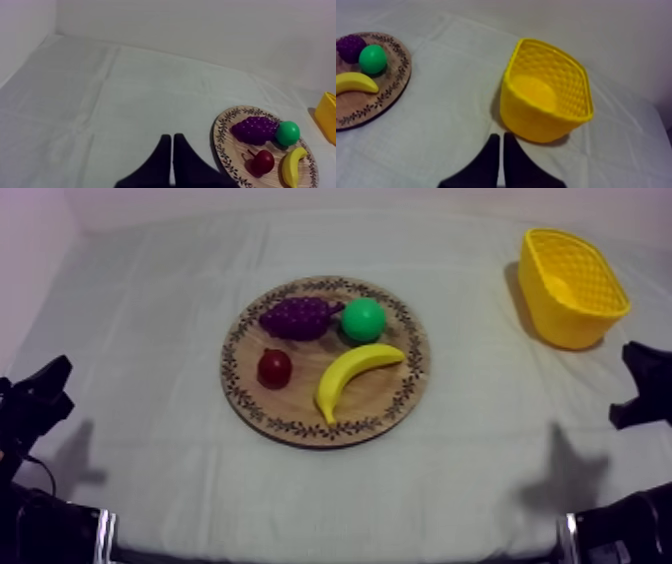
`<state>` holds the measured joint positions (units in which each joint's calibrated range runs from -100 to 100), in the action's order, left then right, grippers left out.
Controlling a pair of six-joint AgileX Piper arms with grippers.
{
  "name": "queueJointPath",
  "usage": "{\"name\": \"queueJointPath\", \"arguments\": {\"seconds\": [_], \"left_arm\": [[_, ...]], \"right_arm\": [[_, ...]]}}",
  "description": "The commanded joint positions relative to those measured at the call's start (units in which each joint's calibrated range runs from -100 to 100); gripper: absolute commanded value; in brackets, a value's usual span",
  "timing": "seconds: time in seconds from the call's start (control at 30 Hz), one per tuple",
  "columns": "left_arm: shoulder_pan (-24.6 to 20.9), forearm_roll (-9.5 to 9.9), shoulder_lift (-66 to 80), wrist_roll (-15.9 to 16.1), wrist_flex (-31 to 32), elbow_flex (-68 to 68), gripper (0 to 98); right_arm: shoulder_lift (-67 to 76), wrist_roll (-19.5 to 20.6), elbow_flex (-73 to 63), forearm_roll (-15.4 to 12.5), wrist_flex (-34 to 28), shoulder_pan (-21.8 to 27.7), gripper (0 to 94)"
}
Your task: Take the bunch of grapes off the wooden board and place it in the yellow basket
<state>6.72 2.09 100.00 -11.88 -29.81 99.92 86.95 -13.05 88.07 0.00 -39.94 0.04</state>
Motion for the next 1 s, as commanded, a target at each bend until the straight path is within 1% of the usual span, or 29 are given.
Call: {"name": "queueJointPath", "arguments": {"seconds": [0.0,0.1,0.2,0.33,0.5,0.73,0.97], "left_arm": [[-0.03,-0.02,0.0,-0.01,-0.02,-0.03,0.1],[-0.03,-0.02,0.0,-0.01,-0.02,-0.03,0.1],[-0.03,-0.02,0.0,-0.01,-0.02,-0.03,0.1],[-0.03,-0.02,0.0,-0.01,-0.02,-0.03,0.1],[-0.03,-0.02,0.0,-0.01,-0.02,-0.03,0.1],[-0.03,-0.02,0.0,-0.01,-0.02,-0.03,0.1],[-0.03,-0.02,0.0,-0.01,-0.02,-0.03,0.1]], "right_arm": [[-4.54,0.16,-6.42,0.19,-0.9,-0.23,0.5],[-9.78,-0.36,-12.53,-0.15,-2.17,-0.51,0.5],[-15.56,-1.41,-19.8,-0.99,-4.69,-0.98,0.5],[-23.78,-2.0,-29.96,-1.19,-7.97,-2.59,0.5],[-33.74,-1.61,-39.58,-0.29,-9.42,-5.61,0.5],[-45.83,-1.64,-49.68,1.43,-10.87,-9.95,0.5],[-57.83,-2.12,-61.87,2.16,-14.64,-14.36,0.5]]}}
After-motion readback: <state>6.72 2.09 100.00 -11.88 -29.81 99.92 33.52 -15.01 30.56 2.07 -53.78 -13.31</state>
